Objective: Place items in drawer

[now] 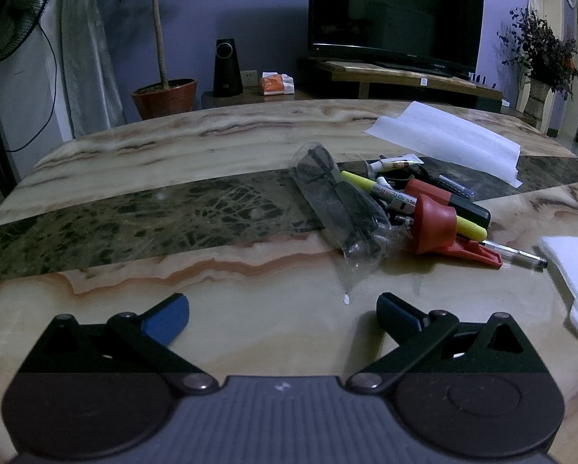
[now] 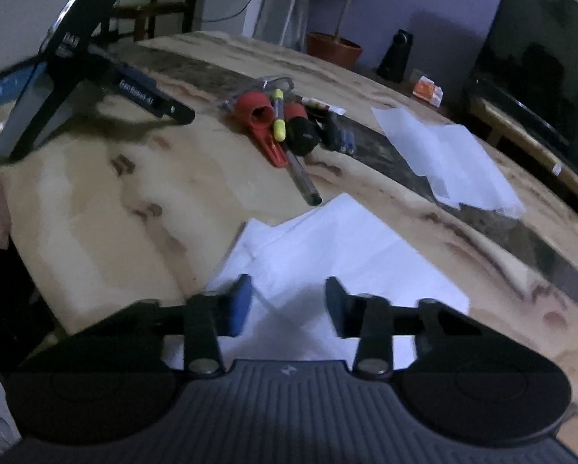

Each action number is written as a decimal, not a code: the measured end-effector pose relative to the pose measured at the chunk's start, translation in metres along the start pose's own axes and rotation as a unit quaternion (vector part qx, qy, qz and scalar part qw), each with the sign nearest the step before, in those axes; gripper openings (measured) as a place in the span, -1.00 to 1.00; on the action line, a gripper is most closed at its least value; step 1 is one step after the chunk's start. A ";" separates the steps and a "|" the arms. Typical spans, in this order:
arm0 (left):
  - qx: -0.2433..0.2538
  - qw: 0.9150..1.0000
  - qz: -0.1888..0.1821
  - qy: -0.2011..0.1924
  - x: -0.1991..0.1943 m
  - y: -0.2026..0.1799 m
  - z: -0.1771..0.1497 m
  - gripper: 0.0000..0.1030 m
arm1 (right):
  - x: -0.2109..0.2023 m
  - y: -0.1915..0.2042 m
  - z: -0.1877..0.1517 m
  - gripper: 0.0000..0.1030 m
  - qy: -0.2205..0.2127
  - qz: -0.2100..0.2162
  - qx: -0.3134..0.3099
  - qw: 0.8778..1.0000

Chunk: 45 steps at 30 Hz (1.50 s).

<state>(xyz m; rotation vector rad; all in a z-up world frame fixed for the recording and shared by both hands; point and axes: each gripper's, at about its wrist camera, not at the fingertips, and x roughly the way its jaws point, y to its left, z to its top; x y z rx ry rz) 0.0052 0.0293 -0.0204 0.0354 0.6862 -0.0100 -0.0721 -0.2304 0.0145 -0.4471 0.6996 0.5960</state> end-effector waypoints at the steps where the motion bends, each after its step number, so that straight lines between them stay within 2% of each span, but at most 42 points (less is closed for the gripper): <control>1: 0.000 1.000 0.000 0.000 0.000 0.000 0.000 0.99 | 0.001 -0.001 0.000 -0.65 0.001 0.002 0.004 1.000; 2: 0.000 1.000 0.000 0.000 0.000 0.000 0.000 0.99 | 0.001 -0.001 0.000 -0.87 0.000 0.005 0.009 1.000; 6: 0.000 1.000 0.000 0.000 0.000 0.000 0.000 0.99 | -0.007 -0.004 0.000 -0.95 -0.019 0.017 0.025 0.999; 10: 0.000 1.000 0.000 0.000 0.000 0.000 0.000 0.99 | -0.009 -0.003 0.000 -0.96 -0.020 0.016 0.023 0.999; 12: 0.000 1.000 0.000 0.000 0.000 0.000 0.000 0.99 | -0.008 -0.003 0.000 -0.92 -0.009 0.015 0.022 1.000; 16: 0.000 1.000 0.000 0.000 0.000 0.000 0.000 0.99 | -0.007 -0.007 0.002 -0.87 -0.017 0.000 0.026 1.000; 19: 0.000 1.000 0.000 0.000 0.000 0.000 0.000 0.99 | -0.002 -0.009 0.005 -0.47 -0.017 0.000 0.032 0.999; 21: 0.000 1.000 0.000 0.000 0.000 0.000 0.000 0.99 | 0.004 -0.008 0.006 0.00 -0.010 0.012 0.033 0.999; 24: 0.000 1.000 0.000 0.000 0.000 0.000 0.000 0.99 | 0.010 -0.004 0.009 0.04 -0.016 -0.003 0.030 0.999; 26: 0.000 1.000 0.000 0.000 0.000 0.000 0.000 0.99 | 0.013 -0.005 0.012 0.00 -0.019 -0.007 0.036 0.999; 30: 0.000 1.000 0.000 0.000 0.000 0.000 0.000 0.99 | 0.018 -0.015 0.014 -0.22 -0.016 0.000 0.075 0.997; 35: 0.000 1.000 0.000 0.000 0.000 0.000 0.000 0.99 | 0.021 -0.015 0.011 -0.22 -0.010 0.000 0.077 0.997; 37: 0.000 1.000 0.000 0.000 0.000 0.000 0.000 0.99 | 0.021 -0.015 0.009 -0.61 -0.014 0.003 0.077 0.997; 38: 0.000 1.000 0.000 0.000 0.000 0.000 0.000 0.99 | 0.021 -0.015 0.009 -0.88 -0.014 0.001 0.083 0.996; 41: 0.000 1.000 0.000 0.000 0.000 0.000 0.000 0.99 | 0.019 -0.019 0.008 -0.94 -0.015 0.005 0.100 0.995; 45: 0.000 1.000 0.000 0.000 0.000 0.000 0.000 0.99 | 0.009 -0.026 0.009 -0.95 -0.038 0.018 0.128 0.991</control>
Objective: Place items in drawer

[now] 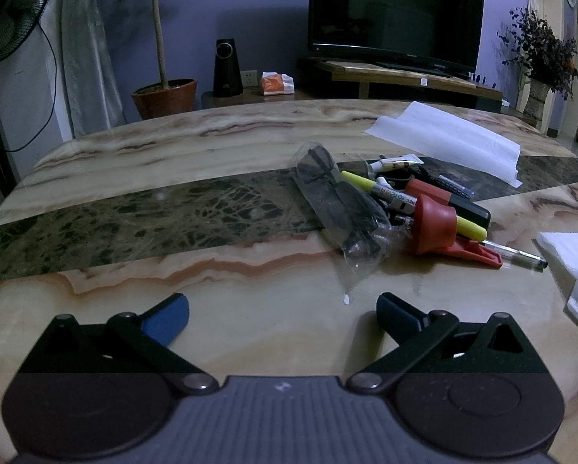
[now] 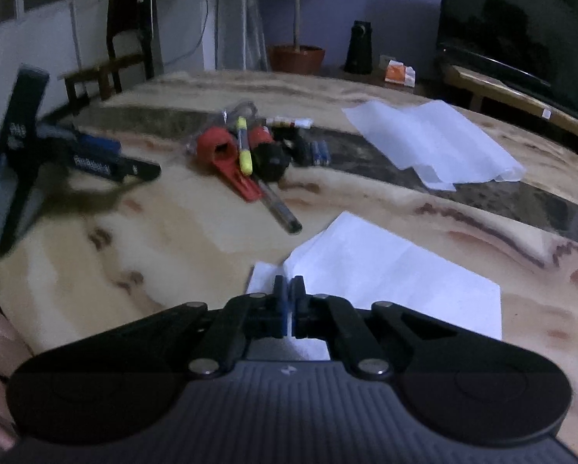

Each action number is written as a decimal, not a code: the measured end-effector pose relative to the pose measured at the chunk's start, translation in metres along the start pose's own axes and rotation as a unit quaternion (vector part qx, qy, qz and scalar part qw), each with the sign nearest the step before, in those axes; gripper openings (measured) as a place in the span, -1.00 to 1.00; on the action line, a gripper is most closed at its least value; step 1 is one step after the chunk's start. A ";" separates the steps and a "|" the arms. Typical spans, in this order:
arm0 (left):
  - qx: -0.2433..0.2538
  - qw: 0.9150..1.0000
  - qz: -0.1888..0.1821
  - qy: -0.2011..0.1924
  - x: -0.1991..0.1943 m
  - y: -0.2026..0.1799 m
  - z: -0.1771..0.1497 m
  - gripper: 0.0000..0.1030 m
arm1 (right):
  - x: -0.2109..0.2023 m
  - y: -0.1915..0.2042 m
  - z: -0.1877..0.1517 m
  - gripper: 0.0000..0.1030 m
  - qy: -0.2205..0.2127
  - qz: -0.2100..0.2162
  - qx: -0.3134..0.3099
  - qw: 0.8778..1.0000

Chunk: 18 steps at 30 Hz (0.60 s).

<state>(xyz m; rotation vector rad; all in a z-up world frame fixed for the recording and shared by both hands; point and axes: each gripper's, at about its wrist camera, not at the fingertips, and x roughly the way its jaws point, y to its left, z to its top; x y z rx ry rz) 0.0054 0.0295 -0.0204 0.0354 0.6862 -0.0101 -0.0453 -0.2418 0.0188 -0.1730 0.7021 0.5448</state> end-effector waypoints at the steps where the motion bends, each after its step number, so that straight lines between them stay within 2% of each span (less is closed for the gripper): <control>1: 0.000 1.000 0.000 0.000 0.000 0.000 0.000 0.99 | -0.004 -0.003 0.002 -0.95 -0.007 0.006 0.010 1.000; 6: 0.000 1.000 0.000 0.000 0.000 0.000 0.000 0.99 | -0.029 -0.009 0.006 -0.95 -0.047 0.034 0.033 0.998; 10: 0.000 1.000 0.000 0.000 0.000 0.000 0.000 0.99 | -0.053 -0.007 0.005 -0.95 -0.068 0.064 0.022 0.995; 15: 0.000 1.000 0.000 0.000 0.000 0.000 0.000 0.99 | -0.065 -0.004 -0.009 -0.95 -0.043 0.094 -0.013 0.995; 18: 0.000 1.000 0.000 0.000 0.000 0.000 0.000 0.99 | -0.064 -0.001 -0.019 -0.95 -0.012 0.116 -0.040 0.992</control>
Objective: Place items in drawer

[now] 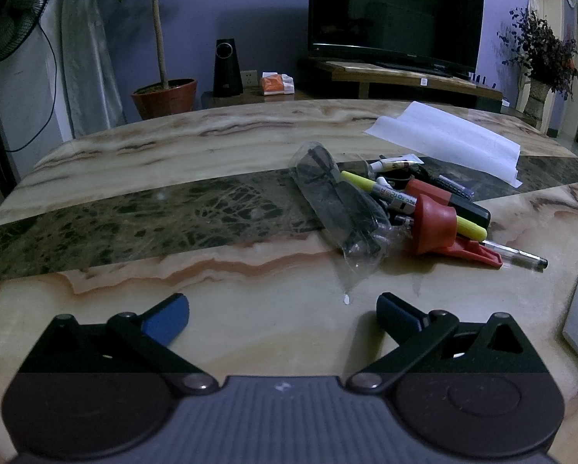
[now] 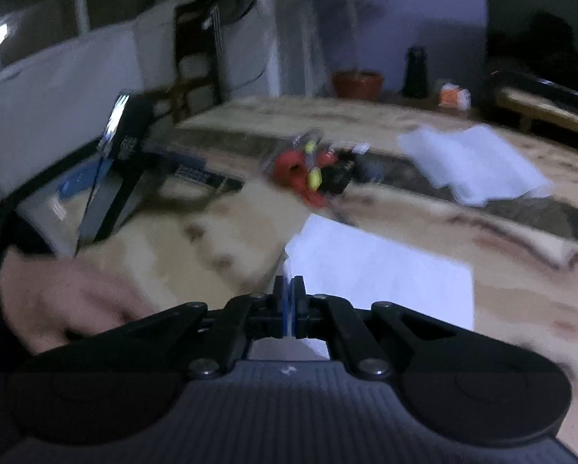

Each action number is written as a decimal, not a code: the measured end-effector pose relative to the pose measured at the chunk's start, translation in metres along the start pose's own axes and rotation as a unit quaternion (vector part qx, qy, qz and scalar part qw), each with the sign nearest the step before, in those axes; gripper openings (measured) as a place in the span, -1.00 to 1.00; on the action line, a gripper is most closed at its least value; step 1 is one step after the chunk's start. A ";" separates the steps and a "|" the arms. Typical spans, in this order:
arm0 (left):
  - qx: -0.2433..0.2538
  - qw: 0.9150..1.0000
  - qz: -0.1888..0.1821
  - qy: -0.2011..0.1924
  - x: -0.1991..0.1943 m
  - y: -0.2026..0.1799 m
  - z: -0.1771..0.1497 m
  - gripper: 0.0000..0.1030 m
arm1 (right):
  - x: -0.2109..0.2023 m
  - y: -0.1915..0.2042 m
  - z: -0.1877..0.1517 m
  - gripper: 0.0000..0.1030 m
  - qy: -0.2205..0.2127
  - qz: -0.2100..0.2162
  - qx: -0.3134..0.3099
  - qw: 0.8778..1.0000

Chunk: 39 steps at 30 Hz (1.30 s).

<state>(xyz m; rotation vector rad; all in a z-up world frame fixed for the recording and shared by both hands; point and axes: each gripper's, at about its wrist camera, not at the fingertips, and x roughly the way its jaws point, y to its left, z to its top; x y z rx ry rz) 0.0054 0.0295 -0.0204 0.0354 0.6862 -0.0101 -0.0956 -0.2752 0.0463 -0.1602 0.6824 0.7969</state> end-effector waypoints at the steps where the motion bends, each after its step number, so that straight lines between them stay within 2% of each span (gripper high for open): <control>1: 0.000 1.000 0.000 0.000 0.000 0.000 0.000 0.99 | 0.002 0.002 -0.003 -0.95 0.014 0.009 -0.010 1.000; 6: 0.000 1.000 0.000 0.000 0.000 0.000 0.000 0.99 | 0.014 0.009 -0.012 -0.94 0.055 0.016 -0.028 0.998; 10: 0.000 1.000 0.000 0.000 0.000 0.000 0.000 0.99 | 0.024 0.010 -0.015 -0.93 0.068 -0.008 -0.025 0.997; 16: 0.000 1.000 0.000 0.000 0.000 0.000 0.000 0.99 | 0.033 0.011 -0.017 -0.71 0.055 -0.006 -0.006 0.998; 20: 0.000 1.000 0.000 0.000 0.000 0.000 0.000 0.99 | 0.028 0.012 -0.014 -0.65 0.052 -0.014 -0.006 0.999; 23: 0.000 1.000 0.000 0.000 0.000 0.000 0.000 0.99 | 0.011 0.015 -0.009 -0.39 0.002 -0.033 -0.008 0.999; 26: 0.000 1.000 0.000 0.000 0.000 0.000 0.000 0.99 | 0.005 0.023 -0.011 0.05 -0.020 -0.052 -0.017 0.998; 35: 0.000 1.000 0.000 0.000 0.000 0.000 0.000 0.99 | 0.038 0.053 -0.030 0.06 0.020 -0.079 -0.056 0.995; 39: 0.000 1.000 0.000 0.000 0.000 0.000 0.000 0.99 | 0.035 0.047 -0.027 0.05 0.000 -0.096 -0.042 0.994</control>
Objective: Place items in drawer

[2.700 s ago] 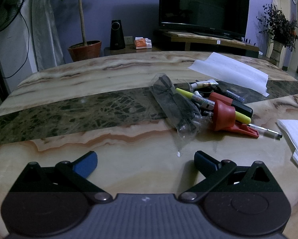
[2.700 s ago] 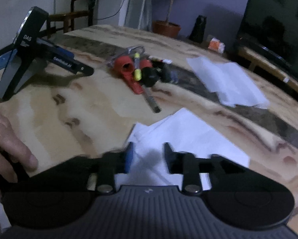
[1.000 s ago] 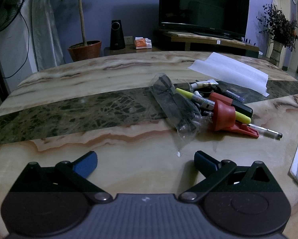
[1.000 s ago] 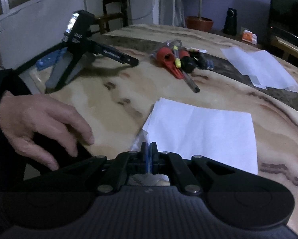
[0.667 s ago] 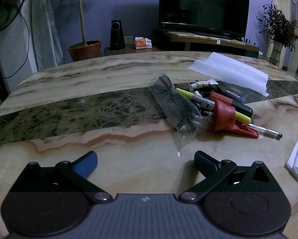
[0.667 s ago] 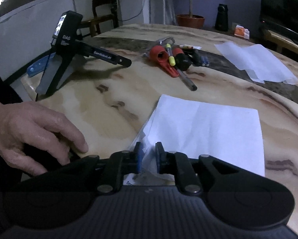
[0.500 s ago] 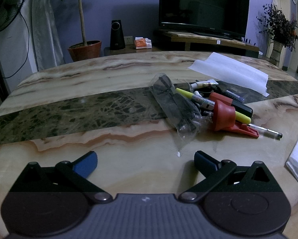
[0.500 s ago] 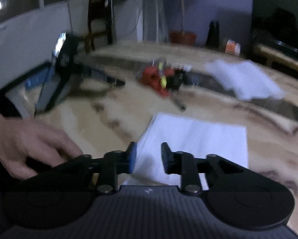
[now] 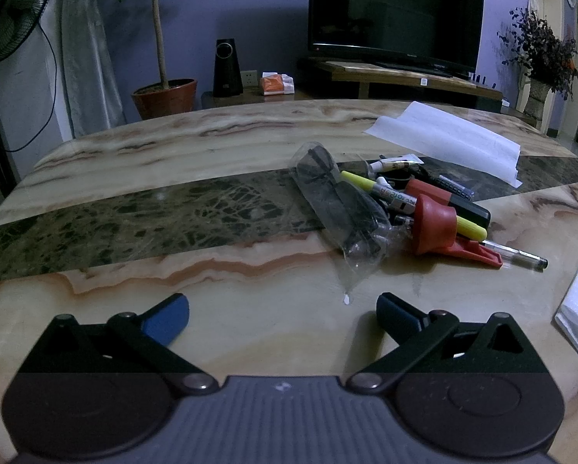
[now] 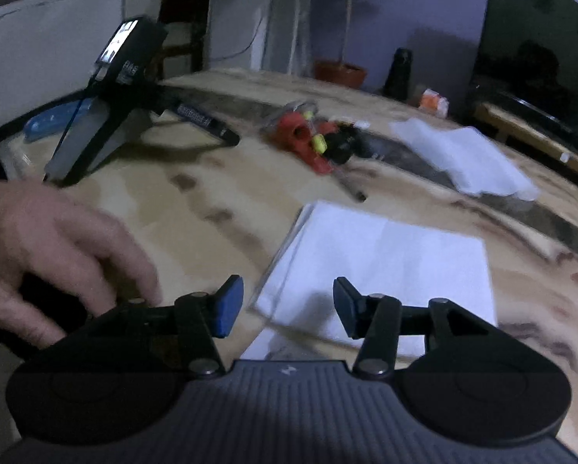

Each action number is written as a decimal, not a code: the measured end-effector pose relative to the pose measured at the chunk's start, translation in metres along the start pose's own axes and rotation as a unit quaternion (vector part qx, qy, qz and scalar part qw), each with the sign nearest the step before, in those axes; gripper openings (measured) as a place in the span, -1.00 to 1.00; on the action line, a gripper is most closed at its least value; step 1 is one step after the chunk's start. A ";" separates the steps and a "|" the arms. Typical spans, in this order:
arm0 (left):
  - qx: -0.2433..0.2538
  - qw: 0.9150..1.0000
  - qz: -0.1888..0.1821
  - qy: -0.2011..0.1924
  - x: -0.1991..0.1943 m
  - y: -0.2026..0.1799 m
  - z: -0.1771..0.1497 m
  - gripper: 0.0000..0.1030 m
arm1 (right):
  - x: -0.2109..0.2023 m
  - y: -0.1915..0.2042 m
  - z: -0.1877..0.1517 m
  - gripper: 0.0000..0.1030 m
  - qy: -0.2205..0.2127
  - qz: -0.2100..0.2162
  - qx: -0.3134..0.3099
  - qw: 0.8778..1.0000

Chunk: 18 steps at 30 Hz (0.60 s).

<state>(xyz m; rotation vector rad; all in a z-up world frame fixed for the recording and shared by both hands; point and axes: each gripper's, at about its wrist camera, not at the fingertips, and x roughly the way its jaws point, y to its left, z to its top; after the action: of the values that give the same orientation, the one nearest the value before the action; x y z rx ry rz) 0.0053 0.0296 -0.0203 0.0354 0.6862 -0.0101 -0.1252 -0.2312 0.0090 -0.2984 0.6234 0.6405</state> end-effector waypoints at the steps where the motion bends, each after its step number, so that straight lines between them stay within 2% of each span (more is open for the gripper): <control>1: 0.000 1.000 0.000 0.000 0.000 0.000 0.000 0.99 | 0.002 -0.003 0.000 0.05 0.008 0.006 0.007 1.000; 2: 0.000 1.000 0.000 0.000 0.000 0.000 0.000 0.99 | 0.006 -0.005 -0.002 0.07 0.022 0.009 0.012 1.000; 8: 0.000 1.000 0.000 0.000 0.000 0.000 0.000 0.99 | 0.007 -0.009 -0.006 0.03 0.012 0.013 0.014 1.000; 10: 0.000 1.000 0.000 0.000 0.000 0.000 0.000 0.99 | 0.007 -0.008 -0.005 -0.26 0.010 0.008 0.010 1.000; 12: 0.000 1.000 0.000 0.000 0.000 0.000 0.000 0.99 | 0.008 -0.006 -0.004 -0.90 0.011 -0.008 0.002 1.000; 18: 0.000 1.000 0.000 0.000 0.000 0.000 0.000 0.99 | 0.007 -0.002 -0.005 -0.94 0.006 -0.022 -0.011 1.000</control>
<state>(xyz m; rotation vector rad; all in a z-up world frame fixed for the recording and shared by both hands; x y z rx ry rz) 0.0052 0.0297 -0.0203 0.0353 0.6863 -0.0101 -0.1214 -0.2321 0.0006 -0.3353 0.6200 0.6032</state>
